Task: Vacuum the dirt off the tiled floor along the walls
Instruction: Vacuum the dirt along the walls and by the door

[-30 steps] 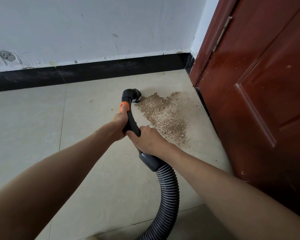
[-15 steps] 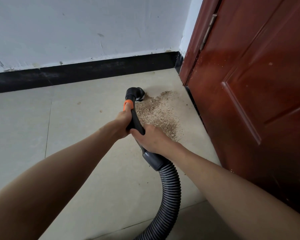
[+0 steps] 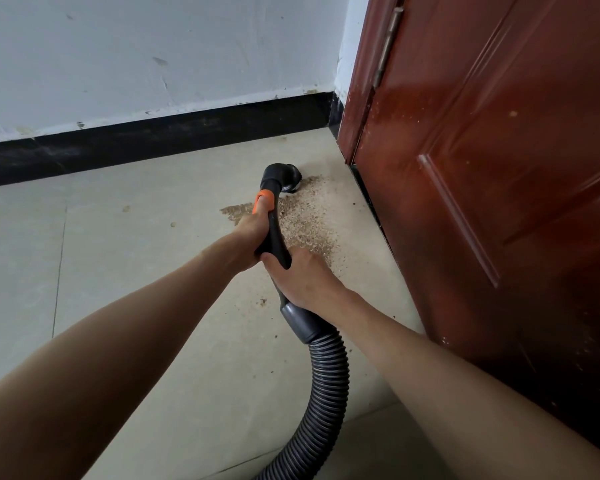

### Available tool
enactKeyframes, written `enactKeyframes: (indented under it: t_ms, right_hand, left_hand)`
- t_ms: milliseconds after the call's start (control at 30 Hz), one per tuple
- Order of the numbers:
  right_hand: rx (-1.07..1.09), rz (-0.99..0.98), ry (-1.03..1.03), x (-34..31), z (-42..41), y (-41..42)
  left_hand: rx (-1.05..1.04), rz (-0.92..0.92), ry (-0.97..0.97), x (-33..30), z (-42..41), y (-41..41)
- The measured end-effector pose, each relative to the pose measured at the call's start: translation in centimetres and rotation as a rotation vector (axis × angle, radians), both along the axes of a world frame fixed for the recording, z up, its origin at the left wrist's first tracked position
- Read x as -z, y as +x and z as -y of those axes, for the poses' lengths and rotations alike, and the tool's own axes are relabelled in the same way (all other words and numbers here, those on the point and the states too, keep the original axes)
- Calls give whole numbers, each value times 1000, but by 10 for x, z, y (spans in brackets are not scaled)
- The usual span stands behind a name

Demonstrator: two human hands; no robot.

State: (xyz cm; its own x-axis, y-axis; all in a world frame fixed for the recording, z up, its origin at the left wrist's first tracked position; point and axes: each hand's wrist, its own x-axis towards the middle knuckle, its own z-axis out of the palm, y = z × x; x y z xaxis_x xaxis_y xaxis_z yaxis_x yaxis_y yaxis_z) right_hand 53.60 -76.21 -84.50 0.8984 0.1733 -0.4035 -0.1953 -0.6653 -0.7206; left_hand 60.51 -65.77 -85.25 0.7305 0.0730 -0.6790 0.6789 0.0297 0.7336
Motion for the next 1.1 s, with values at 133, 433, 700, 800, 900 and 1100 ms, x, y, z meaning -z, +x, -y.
enactKeyframes:
  t_ms: [133, 433, 700, 800, 900, 1100]
  right_hand:
    - [52, 9, 32, 3, 10, 1]
    - [168, -3, 27, 13, 26, 8]
    - [266, -7, 52, 23, 38, 5]
    - [283, -3, 52, 21, 35, 4]
    - [312, -7, 52, 16, 32, 1]
    - [338, -5, 42, 7, 25, -8]
  left_hand:
    - [45, 11, 13, 5, 13, 8]
    - [125, 29, 16, 16, 40, 28]
    - [219, 64, 45, 22, 59, 35]
    - [231, 61, 38, 19, 60, 34]
    - [270, 53, 16, 15, 59, 32]
    - [310, 63, 0, 6, 55, 24]
